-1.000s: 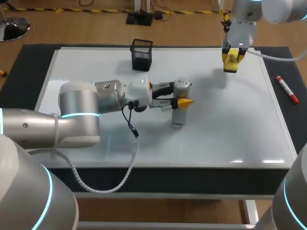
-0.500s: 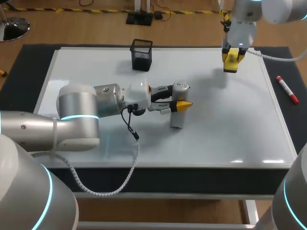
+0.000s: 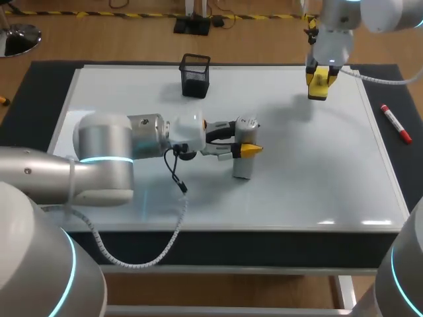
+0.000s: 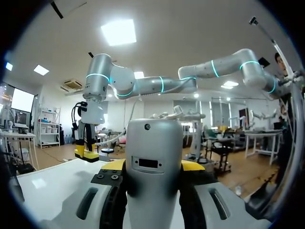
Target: Pick up the inspection probe, press it on each red-marked spot on the whiteboard one by one, put down the probe, pick up the eraser, and wipe off all the red marks.
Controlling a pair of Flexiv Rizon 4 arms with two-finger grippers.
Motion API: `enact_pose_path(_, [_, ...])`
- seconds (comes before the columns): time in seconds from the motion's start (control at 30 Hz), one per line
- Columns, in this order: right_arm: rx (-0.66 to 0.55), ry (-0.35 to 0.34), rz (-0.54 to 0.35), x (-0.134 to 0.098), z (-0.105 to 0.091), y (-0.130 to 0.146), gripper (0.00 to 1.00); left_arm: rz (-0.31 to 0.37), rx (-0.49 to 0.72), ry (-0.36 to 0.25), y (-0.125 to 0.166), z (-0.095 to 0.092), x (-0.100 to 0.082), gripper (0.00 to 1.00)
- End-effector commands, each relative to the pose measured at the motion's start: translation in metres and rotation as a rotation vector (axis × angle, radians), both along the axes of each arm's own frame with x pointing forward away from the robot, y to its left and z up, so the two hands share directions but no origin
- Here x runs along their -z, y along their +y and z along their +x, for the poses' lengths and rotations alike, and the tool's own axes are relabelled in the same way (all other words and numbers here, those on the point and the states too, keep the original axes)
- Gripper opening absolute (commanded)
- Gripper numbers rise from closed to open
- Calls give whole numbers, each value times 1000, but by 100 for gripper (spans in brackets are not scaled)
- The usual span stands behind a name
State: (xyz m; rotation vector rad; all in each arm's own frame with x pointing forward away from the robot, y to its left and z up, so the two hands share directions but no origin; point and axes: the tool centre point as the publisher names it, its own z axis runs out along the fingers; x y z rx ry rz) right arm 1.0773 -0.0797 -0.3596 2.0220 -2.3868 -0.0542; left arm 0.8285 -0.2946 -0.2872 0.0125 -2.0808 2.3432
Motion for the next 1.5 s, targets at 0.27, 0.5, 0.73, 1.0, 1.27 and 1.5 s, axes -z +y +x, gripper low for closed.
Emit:
enact_pose_path(0.27, [-3,1,-2,-1,1,-1,0,14,-8,-3,4,-5,0,0])
enact_pose_path(0.5, [-3,1,-2,-1,1,-1,0,19,-4,-4,3,-5,-1,0])
enact_pose_path(0.73, [-3,1,-2,-1,1,-1,0,20,-2,-8,2,-3,-3,0])
enact_pose_path(1.0, [-3,1,-2,-1,1,-1,0,-11,-3,-56,5,0,-25,0])
enact_pose_path(1.27, [-3,1,-2,-1,1,-1,0,-22,-37,-97,34,11,-52,0])
enact_pose_path(1.5, [-3,1,-2,-1,1,-1,0,-58,-100,-119,72,18,-62,0])
